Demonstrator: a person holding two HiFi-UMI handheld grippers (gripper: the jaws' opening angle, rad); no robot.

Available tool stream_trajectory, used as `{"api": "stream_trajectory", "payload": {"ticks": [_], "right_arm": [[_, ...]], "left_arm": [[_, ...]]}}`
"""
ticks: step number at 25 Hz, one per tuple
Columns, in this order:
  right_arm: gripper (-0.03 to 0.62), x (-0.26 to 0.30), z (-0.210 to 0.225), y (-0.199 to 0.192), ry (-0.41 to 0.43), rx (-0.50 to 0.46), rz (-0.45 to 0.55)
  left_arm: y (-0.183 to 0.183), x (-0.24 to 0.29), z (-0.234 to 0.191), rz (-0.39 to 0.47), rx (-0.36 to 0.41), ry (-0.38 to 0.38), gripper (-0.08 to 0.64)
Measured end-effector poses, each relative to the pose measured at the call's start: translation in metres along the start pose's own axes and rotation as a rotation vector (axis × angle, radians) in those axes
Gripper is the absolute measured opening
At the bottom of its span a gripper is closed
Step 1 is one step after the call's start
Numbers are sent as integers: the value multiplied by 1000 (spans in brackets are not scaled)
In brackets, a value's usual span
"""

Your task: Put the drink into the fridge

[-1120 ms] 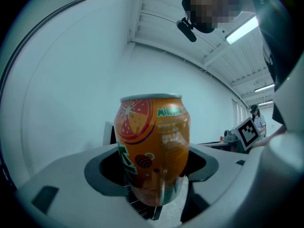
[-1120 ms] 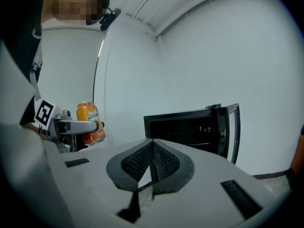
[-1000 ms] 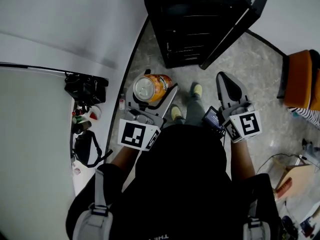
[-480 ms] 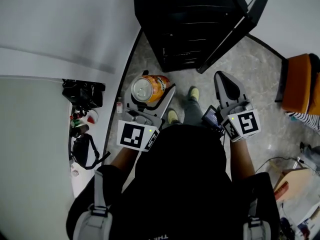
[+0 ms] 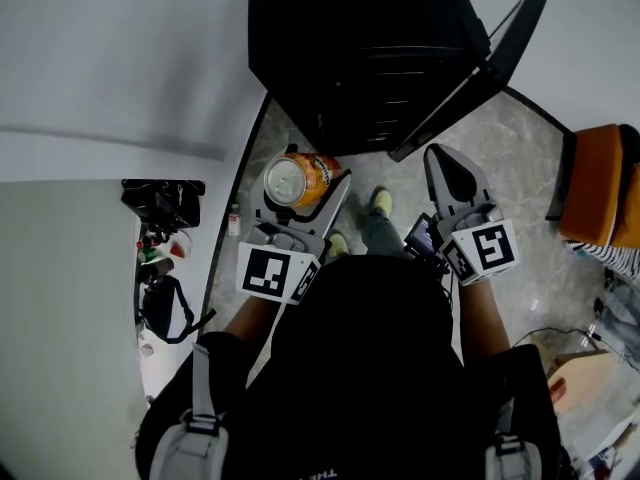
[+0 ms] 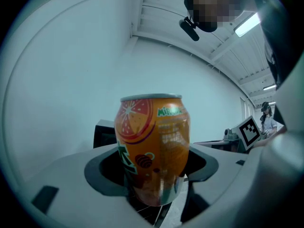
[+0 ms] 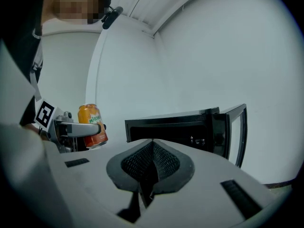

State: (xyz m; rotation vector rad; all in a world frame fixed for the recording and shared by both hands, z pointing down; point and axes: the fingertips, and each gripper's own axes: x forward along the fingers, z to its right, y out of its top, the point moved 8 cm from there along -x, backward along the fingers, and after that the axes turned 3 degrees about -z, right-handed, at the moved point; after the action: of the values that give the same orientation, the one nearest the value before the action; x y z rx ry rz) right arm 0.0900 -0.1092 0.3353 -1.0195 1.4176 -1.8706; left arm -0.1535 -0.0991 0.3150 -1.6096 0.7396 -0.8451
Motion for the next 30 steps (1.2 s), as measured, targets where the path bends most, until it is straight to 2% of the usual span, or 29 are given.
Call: {"api": "stream_trajectory", "payload": {"ticks": [14,18,23,30], "right_arm": [[14,28,46,11,56,11,36],[14,29,58,11,56,-11,-5],[14,33,73,16,60,-4,15],[14,38,89,14,109,6,9]], "left_arm": [[3,59,0,-28,-17,20,344],[3,73,1,-35,-29,30,344],[3,83,5,-42,-28,45,344],[3,97,13,-44,-20,76,344]]}}
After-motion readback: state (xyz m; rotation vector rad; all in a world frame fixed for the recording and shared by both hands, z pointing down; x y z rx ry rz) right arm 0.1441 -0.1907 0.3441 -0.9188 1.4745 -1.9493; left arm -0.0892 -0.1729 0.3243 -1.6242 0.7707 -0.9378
